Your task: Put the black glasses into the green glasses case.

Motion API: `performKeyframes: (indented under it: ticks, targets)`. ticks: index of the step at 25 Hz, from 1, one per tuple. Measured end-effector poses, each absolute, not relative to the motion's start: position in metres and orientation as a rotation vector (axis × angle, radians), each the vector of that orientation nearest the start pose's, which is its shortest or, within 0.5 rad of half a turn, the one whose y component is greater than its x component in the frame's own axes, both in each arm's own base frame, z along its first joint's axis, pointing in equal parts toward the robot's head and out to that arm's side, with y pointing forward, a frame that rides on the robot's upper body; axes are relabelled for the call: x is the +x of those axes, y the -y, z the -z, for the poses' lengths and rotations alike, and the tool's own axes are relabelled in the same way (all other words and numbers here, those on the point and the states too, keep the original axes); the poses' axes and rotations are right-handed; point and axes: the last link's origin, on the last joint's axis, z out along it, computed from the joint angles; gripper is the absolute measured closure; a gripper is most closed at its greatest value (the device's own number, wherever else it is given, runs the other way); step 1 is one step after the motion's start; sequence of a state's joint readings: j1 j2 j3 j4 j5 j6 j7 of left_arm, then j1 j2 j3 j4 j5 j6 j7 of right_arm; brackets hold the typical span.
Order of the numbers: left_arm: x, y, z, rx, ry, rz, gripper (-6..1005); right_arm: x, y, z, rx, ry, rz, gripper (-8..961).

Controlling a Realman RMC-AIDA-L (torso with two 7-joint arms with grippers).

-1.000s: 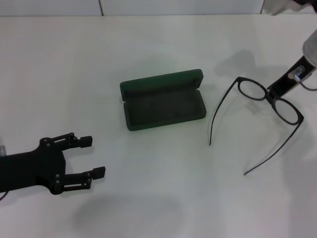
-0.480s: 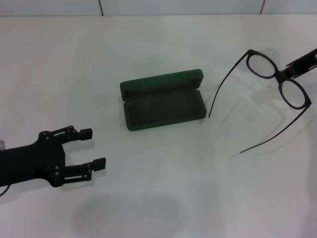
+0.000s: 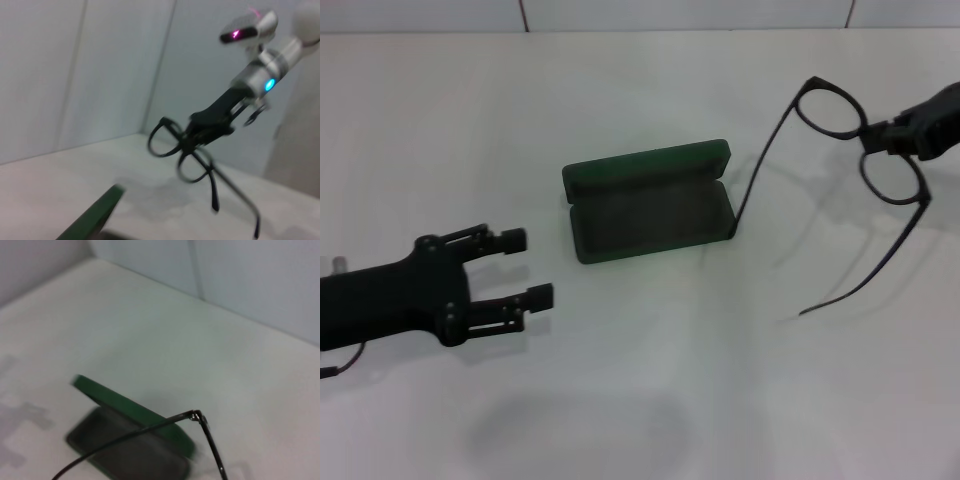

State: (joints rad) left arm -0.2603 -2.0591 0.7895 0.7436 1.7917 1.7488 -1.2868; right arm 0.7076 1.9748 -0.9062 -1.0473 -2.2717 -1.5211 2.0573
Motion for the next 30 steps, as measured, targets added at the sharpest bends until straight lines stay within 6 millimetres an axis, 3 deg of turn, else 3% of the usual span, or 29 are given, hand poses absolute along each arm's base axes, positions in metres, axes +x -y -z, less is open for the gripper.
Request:
performKeyframes:
  ticks: [7,12,19,24,30]
  targets:
    - [-0.275,-0.271,-0.012,-2.747,0.493,0.956,216,0.195,-0.389,-0.062,-2.734,-0.506,-0.389,889]
    - [-0.261,-0.278,-0.004,-2.717,0.232,1.014,439,0.199,-0.385,-0.054,-2.760,-0.435,-0.441,889]
    - [-0.238,-0.283,0.009,-2.708,-0.037,1.104,582,0.204,-0.378,-0.041,-2.783,-0.238,-0.504,889]
    - [-0.226,-0.288,0.018,-2.741,-0.088,1.137,684,0.203,-0.376,-0.038,-2.753,-0.071,-0.580,889]
    - [-0.220,-0.290,0.021,-2.753,-0.155,1.141,927,0.199,-0.374,-0.029,-2.766,0.083,-0.594,889]
